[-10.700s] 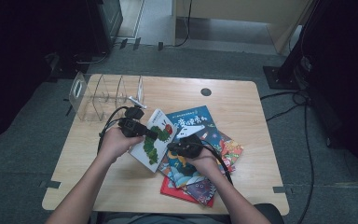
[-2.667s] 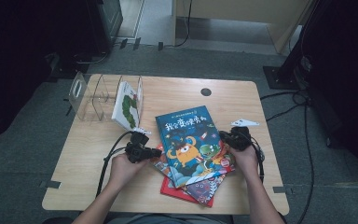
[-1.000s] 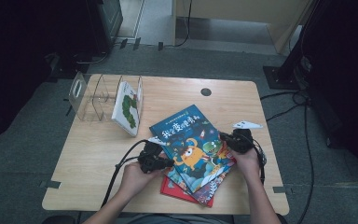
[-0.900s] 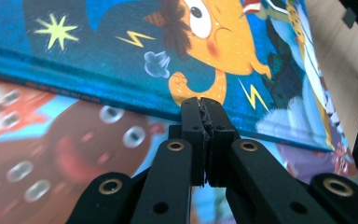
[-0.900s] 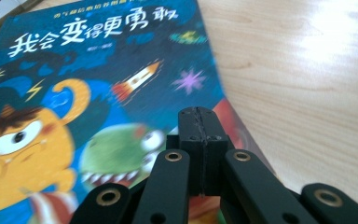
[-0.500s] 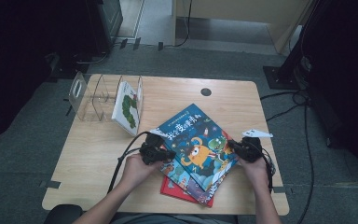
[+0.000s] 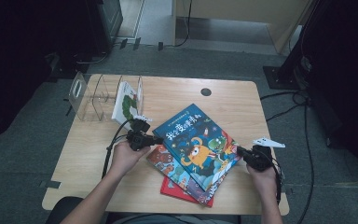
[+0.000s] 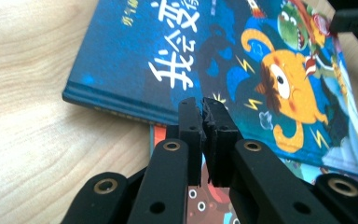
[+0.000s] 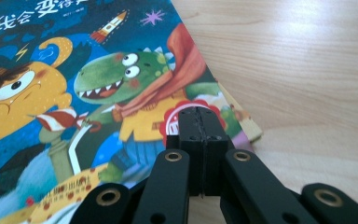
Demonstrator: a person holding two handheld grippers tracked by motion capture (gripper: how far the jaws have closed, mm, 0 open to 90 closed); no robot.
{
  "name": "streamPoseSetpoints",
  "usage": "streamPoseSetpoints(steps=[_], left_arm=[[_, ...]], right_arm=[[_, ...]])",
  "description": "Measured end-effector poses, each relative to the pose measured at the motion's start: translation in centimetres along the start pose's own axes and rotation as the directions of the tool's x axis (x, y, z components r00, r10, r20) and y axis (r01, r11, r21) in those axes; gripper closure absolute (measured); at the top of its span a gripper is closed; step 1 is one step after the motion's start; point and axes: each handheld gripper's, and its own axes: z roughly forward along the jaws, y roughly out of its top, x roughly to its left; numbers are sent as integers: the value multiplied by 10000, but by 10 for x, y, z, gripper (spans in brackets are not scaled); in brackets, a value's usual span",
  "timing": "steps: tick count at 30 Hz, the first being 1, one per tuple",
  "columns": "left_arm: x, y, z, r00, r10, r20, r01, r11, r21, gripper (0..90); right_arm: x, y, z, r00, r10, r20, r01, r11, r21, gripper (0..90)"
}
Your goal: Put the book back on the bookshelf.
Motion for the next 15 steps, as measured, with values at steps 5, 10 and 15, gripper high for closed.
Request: streamPoseSetpoints(steps=[5,10,15], left_arm=[[1,4,2,9998,134,-159,-134,9999,-10,876],[5,5,-1,9999,-12,-116,11,10000,-72,877],[8,5,-5,9999,-51,-157,49,9999,-128,879]], right_arm=[[-1,-5,-7,10000,37,36,-37,10000,72,900],[-1,-10,-13,9999,154,67,-154,9998,132,900],[2,-16,-15,9999,-31,132,23,9984,567,900]])
